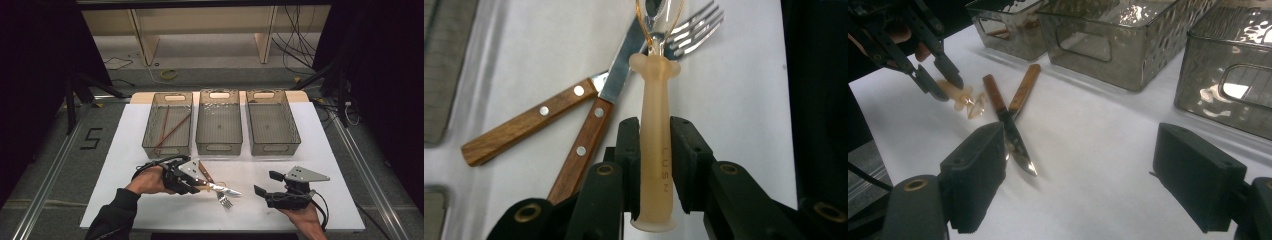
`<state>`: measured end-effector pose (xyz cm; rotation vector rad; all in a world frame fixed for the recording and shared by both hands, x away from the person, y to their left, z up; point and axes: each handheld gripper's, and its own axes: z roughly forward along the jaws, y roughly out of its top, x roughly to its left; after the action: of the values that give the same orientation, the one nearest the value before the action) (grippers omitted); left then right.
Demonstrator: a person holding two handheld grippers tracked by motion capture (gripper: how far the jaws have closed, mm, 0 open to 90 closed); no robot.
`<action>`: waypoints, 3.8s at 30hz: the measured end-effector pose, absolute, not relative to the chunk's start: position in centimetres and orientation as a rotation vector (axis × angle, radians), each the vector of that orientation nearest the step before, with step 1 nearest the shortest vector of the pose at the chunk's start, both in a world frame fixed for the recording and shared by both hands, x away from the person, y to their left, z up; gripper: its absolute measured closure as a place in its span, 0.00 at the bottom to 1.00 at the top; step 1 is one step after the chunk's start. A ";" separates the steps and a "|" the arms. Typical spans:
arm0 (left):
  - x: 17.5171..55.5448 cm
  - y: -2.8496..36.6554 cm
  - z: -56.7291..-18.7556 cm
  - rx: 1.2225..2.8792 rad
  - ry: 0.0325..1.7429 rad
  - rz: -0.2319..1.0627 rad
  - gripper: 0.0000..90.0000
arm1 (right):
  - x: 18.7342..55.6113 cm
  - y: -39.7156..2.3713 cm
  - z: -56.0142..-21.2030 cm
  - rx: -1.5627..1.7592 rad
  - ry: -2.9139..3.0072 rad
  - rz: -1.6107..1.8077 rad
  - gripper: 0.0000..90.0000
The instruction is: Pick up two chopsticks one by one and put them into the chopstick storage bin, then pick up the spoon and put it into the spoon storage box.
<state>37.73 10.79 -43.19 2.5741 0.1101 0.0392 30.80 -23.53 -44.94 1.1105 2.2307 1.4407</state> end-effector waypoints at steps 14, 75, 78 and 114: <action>39.2 11.3 -41.8 2.399 0.426 0.066 0.83 | 30.8 -23.5 -45.0 1.115 2.234 1.438 0.25; 48.4 9.8 -37.9 2.101 0.825 0.218 0.83 | 31.0 -24.0 -45.1 1.120 2.233 1.451 0.25; 49.0 9.5 -38.4 2.097 0.845 0.209 0.83 | 31.0 -23.9 -45.1 1.122 2.232 1.453 0.25; 52.9 7.4 -40.9 2.081 1.028 0.179 0.83 | 31.1 -23.6 -45.1 1.109 2.248 1.454 0.25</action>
<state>52.85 7.45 -40.88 2.0811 1.0282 0.1792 31.07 -23.61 -45.12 1.1091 2.2476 1.4544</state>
